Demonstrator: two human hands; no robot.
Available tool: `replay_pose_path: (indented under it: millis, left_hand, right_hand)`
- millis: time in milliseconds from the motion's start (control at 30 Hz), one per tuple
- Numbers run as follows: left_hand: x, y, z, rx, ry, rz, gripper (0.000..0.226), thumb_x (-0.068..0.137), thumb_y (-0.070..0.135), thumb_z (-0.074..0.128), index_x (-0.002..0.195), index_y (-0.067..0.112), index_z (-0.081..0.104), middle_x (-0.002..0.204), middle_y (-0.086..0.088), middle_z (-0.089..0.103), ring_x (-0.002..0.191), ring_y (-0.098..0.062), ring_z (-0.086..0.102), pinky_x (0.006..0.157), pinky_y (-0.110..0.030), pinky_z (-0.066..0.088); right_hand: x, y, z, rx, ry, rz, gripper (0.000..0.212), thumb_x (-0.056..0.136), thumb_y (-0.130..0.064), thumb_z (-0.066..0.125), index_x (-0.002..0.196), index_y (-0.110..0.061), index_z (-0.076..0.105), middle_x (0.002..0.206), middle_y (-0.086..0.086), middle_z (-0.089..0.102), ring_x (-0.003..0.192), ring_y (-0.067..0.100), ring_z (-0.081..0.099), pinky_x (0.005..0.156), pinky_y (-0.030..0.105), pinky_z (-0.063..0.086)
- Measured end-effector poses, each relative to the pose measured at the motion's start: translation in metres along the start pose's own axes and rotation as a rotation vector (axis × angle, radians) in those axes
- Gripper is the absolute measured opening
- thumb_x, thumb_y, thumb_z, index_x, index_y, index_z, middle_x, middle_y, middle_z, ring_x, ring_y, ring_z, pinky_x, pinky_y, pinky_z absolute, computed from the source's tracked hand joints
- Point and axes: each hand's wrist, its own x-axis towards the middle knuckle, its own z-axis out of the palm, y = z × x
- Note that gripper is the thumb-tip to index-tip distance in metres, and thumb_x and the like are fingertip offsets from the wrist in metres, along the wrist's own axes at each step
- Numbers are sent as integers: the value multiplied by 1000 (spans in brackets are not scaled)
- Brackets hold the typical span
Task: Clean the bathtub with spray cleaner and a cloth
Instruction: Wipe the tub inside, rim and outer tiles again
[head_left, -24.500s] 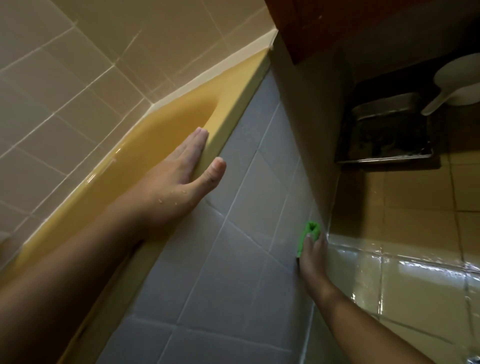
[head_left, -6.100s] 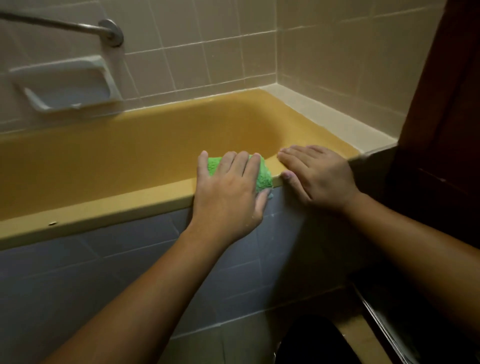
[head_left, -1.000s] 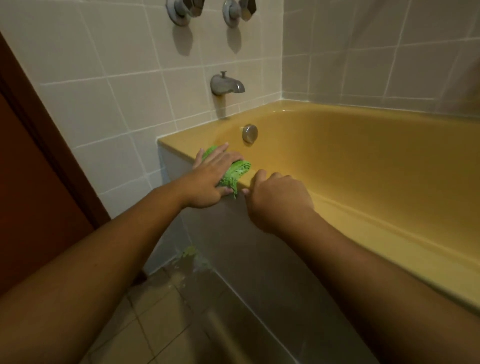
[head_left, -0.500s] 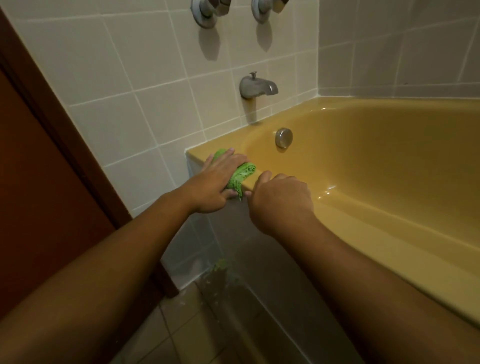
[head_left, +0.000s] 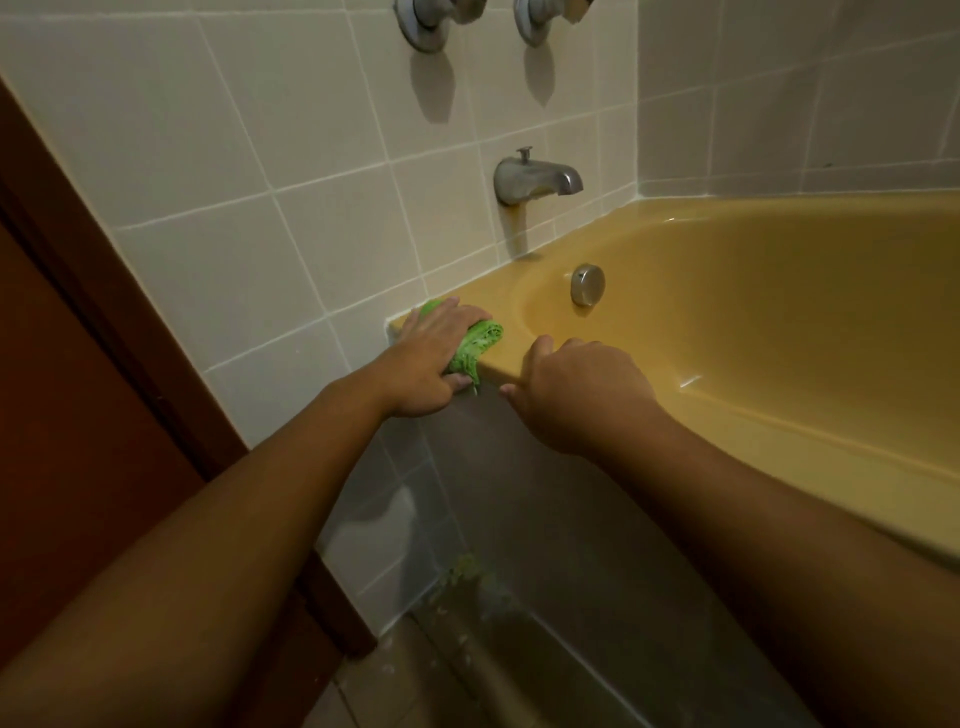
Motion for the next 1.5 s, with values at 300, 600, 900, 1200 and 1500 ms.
replay_pose_path:
  millis: [300,600,900,1200,1500]
  left_hand:
    - [18,-59,0,21,-5,33,84,88,23,77,156,31,28,166,-6,26,159,-23,5,127,-54,2]
    - [25,-83,2,25,-5,17,82,90,24,76,156,33,28,165,-3,26,159,-23,4,128,-50,0]
    - [-2,0,9,62,32,90,76,97,31,66,159,30,22,168,0,19,159,-20,2,126,-56,-4]
    - [-22,84,10,178,141,291,78,94,48,60,159,24,23,161,2,31,150,-23,22,122,-67,9]
    - [-33,143,21,179,259,401,79,82,49,66,151,21,37,151,0,46,139,-29,39,110,-67,27]
  right_hand:
    - [23,-15,4,-104,39,-23,70,102,-71,30,135,-12,44,116,19,62,100,35,63,67,41,40]
    - [17,-16,6,-99,106,-22,64,103,-67,23,131,-14,46,117,20,62,104,38,62,71,42,41]
    - [-36,15,-3,-120,151,-17,59,102,-67,20,127,-19,45,113,16,63,100,38,61,71,41,43]
    - [-91,52,-15,-138,178,-8,54,104,-63,17,130,-23,43,113,13,64,99,37,63,70,40,46]
    - [-132,73,-19,-215,233,-8,63,99,-65,7,129,-24,44,107,7,65,90,35,65,69,45,54]
